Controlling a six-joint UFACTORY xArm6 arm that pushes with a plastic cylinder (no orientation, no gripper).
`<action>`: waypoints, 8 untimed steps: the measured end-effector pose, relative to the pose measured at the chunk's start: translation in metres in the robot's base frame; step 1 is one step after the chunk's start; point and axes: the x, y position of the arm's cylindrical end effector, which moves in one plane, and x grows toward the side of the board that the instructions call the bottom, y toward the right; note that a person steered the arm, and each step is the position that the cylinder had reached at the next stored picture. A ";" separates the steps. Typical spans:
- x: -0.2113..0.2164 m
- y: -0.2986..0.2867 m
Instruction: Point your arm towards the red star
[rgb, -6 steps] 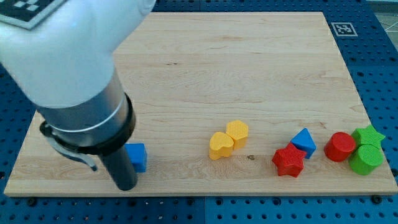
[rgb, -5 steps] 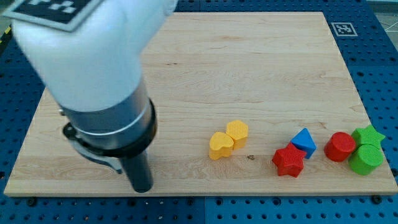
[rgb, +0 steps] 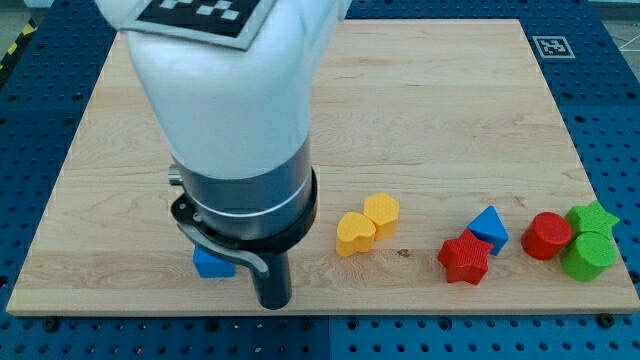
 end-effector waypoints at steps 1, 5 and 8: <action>0.000 0.011; 0.002 0.018; 0.002 0.062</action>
